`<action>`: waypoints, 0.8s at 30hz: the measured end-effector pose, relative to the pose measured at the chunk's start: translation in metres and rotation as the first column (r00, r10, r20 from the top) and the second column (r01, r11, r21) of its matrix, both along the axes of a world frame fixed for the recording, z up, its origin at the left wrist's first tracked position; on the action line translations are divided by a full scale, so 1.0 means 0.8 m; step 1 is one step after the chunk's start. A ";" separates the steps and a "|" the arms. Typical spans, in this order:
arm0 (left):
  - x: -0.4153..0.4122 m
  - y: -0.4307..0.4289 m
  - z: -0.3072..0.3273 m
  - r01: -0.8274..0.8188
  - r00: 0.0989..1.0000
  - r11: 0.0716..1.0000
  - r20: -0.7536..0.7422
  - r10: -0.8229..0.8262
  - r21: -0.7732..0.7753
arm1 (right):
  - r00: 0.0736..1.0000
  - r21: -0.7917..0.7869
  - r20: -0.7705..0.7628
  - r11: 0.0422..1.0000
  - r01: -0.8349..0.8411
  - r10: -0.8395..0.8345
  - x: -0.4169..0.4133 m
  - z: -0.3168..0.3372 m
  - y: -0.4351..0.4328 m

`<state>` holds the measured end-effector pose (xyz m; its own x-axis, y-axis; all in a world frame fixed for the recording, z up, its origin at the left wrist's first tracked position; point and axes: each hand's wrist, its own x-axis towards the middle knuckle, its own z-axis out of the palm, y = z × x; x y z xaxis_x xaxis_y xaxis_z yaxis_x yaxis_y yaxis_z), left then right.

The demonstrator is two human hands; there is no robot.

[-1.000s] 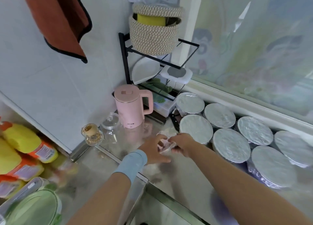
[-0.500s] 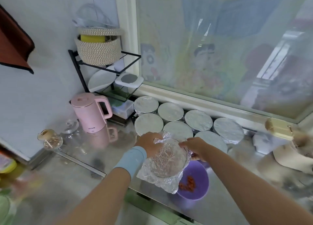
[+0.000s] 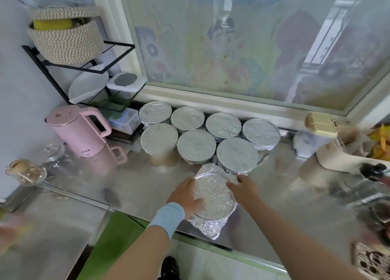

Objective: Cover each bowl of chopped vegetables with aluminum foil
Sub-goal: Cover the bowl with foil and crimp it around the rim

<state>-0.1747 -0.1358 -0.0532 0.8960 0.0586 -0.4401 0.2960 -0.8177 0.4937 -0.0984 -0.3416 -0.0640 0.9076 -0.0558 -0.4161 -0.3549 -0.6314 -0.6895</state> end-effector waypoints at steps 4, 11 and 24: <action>-0.007 0.000 -0.019 -0.009 1.000 1.000 0.030 0.009 0.002 | 0.973 -0.325 0.190 0.944 -0.063 0.131 -0.020 -0.010 0.012; -0.001 -0.022 -0.021 0.174 0.938 0.930 0.233 -0.257 0.323 | 0.746 -0.580 0.380 0.769 -0.269 0.548 -0.031 -0.029 0.018; 0.038 -0.029 -0.048 0.132 0.961 0.975 0.219 -0.171 0.181 | 0.952 -0.071 0.236 0.981 -0.183 0.195 -0.036 -0.049 0.037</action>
